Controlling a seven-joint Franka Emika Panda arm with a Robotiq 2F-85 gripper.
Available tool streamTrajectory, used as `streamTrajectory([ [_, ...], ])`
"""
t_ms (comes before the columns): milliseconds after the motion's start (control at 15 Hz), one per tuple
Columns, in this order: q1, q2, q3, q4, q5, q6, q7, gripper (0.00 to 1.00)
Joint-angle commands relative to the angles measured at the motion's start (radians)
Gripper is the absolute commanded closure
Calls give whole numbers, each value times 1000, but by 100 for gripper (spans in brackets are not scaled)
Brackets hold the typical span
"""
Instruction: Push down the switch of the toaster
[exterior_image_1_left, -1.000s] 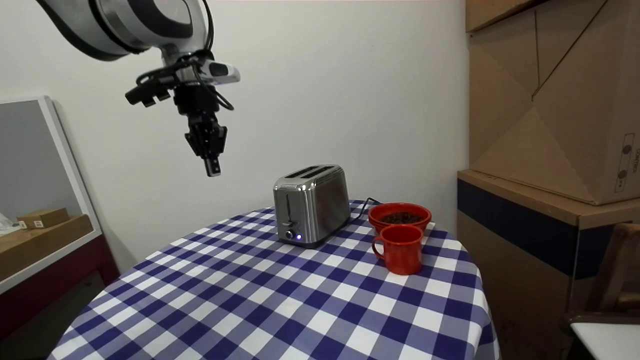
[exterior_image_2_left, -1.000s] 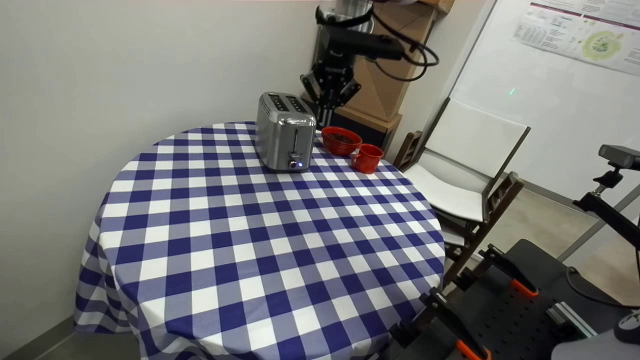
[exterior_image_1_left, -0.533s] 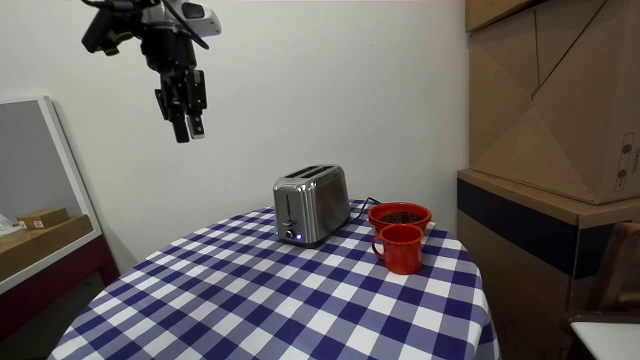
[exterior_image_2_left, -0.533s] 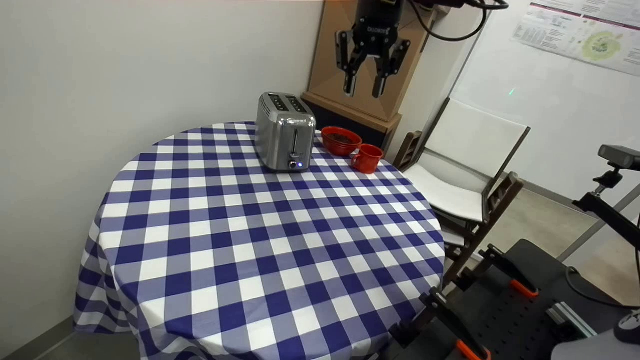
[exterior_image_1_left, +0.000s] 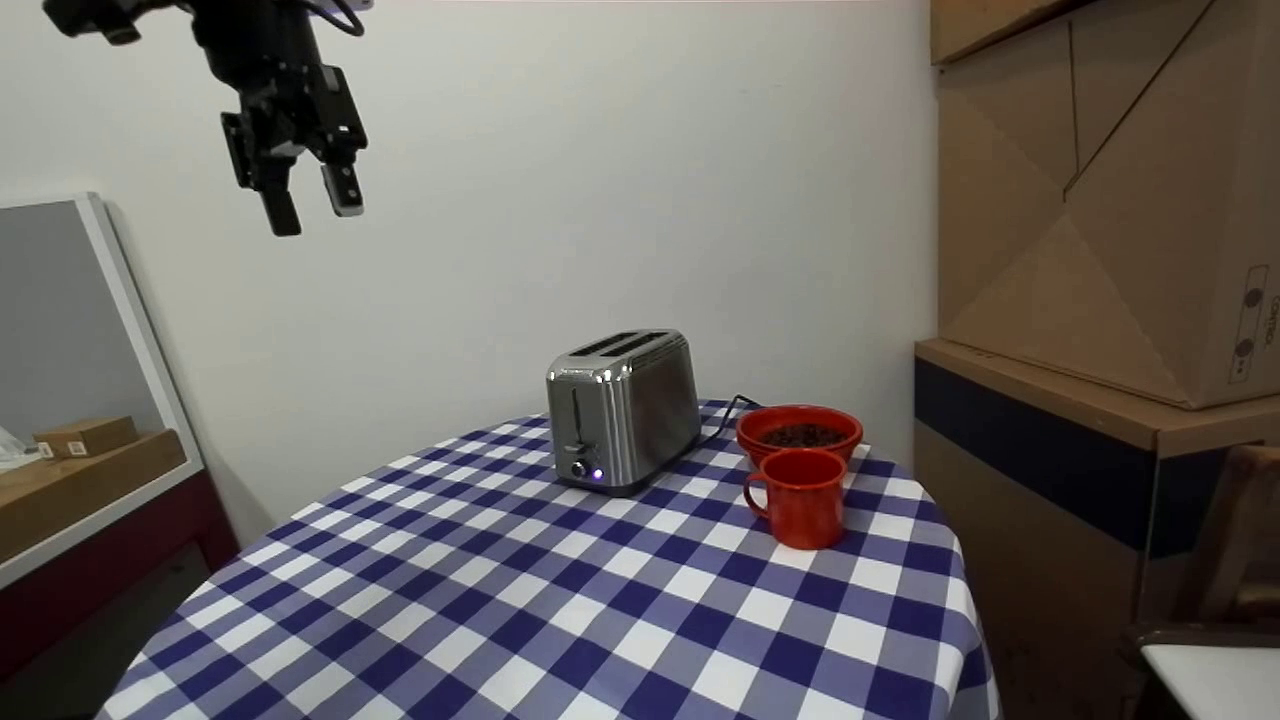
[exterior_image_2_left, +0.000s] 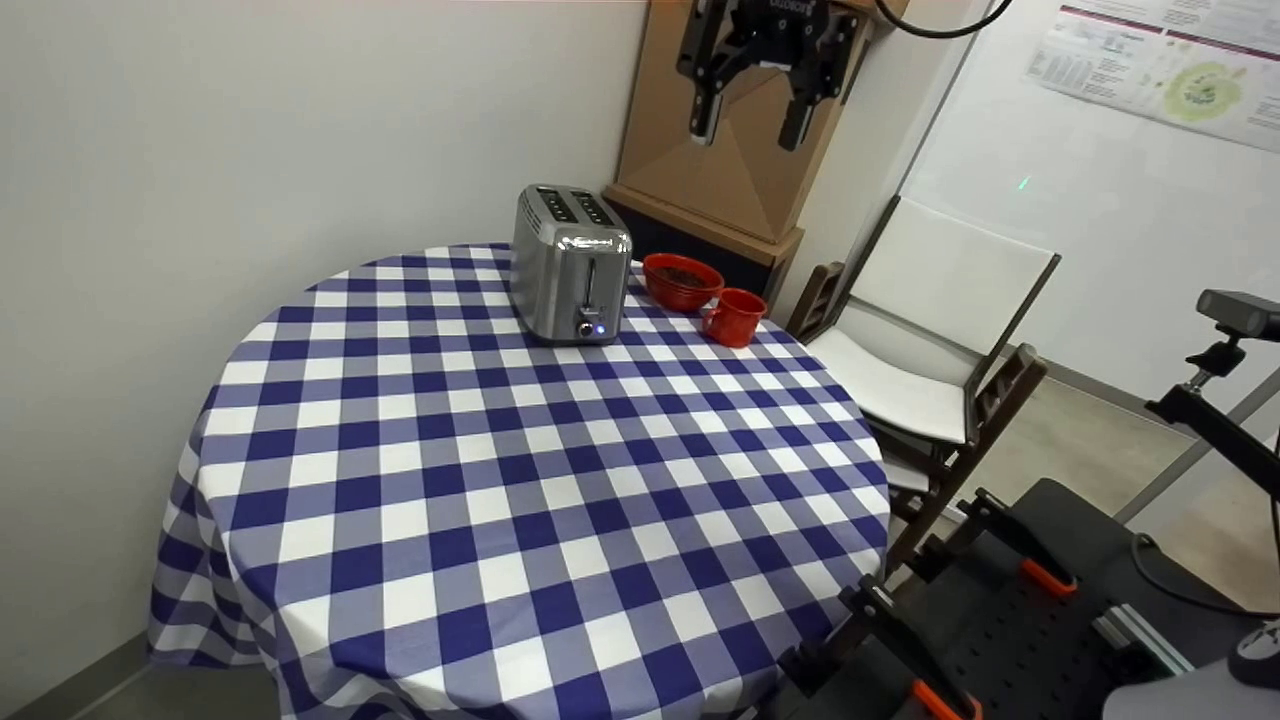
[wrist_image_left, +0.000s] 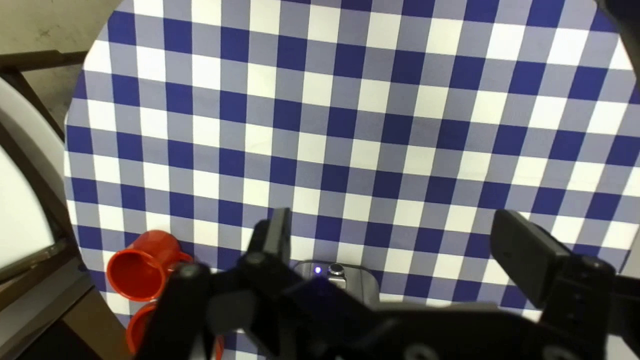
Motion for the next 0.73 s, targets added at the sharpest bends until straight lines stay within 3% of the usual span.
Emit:
streamTrajectory([
  [0,-25,-10,29,-4,5,-3,-9,0],
  [667,-33,1,31,-2,4,-4,-7,0],
])
